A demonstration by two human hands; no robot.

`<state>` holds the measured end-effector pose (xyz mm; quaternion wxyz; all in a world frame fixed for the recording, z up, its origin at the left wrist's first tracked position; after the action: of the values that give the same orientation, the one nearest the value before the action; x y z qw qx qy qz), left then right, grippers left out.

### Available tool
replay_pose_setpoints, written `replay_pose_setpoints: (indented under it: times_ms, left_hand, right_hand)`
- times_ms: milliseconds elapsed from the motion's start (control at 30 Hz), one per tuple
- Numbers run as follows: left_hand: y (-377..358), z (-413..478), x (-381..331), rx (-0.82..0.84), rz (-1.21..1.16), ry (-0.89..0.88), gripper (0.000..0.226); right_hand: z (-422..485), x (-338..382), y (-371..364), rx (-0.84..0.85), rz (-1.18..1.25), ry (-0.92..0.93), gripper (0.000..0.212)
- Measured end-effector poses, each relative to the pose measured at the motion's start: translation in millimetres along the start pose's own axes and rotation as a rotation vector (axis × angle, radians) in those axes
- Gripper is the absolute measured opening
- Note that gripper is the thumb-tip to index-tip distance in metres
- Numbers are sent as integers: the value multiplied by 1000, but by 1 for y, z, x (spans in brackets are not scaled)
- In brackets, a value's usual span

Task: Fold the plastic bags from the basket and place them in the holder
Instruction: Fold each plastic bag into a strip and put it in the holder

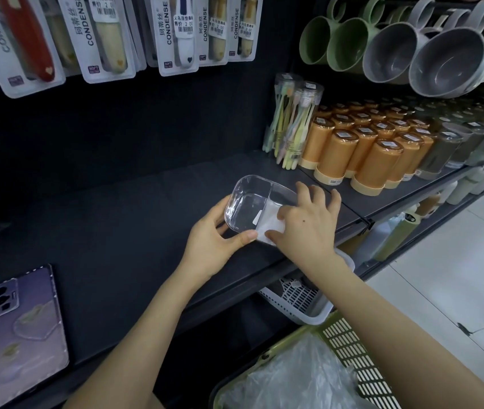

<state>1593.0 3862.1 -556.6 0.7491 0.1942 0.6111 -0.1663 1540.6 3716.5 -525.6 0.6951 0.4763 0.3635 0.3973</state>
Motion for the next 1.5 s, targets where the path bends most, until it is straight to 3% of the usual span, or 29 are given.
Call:
replay_pose_setpoints:
  times_ms: [100, 233, 467, 633, 733, 800, 933, 1000, 1067, 1167, 1333, 1400, 1500]
  left_hand:
    - [1, 1, 1, -2, -2, 1, 66]
    - [-1, 2, -1, 17, 17, -30, 66]
    - [-5, -1, -2, 1, 45, -62, 59]
    - [-10, -1, 0, -5, 59, -69, 57]
    - [-11, 0, 4, -21, 42, -37, 59]
    - [-12, 1, 7, -29, 28, -6, 59]
    - [-15, 12, 8, -21, 36, 30, 49]
    - [-19, 22, 7, -21, 32, 60, 44]
    - [-25, 33, 7, -17, 23, 96, 37]
    - [-34, 53, 15, -8, 11, 140, 15]
    - [-42, 80, 26, -23, 14, 173, 13]
    - [-43, 84, 25, 11, 43, 181, 31]
    - [-36, 75, 30, 36, 215, 207, 80]
  right_hand:
    - [4, 3, 2, 36, -28, 21, 48]
    - [3, -2, 16, -43, -10, 29, 47]
    - [14, 7, 0, 72, -155, 27, 46]
    - [15, 2, -2, 65, -136, 10, 52]
    - [10, -5, 3, 46, -3, 5, 54]
    - [0, -18, 11, -15, 158, -38, 48]
    - [-48, -67, 33, -375, 385, -151, 21]
    - [-79, -91, 21, -387, 475, -199, 15]
    - [-108, -110, -6, -302, 521, -251, 6]
    - [-148, -125, -67, -41, 555, -358, 9]
    - [-196, -127, -146, 276, 514, -447, 18]
    - [-213, -126, -177, 435, 492, -474, 29]
    - [-240, -125, -214, 644, 437, -496, 55]
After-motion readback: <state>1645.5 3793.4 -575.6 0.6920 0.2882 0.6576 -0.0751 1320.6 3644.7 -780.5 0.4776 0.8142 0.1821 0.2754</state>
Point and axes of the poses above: each hand's wrist, its own z-axis towards the middle knuckle, its own y-axis out of the back of the hand, x = y × z, the point moved 8 cm from there along z, towards the middle knuckle
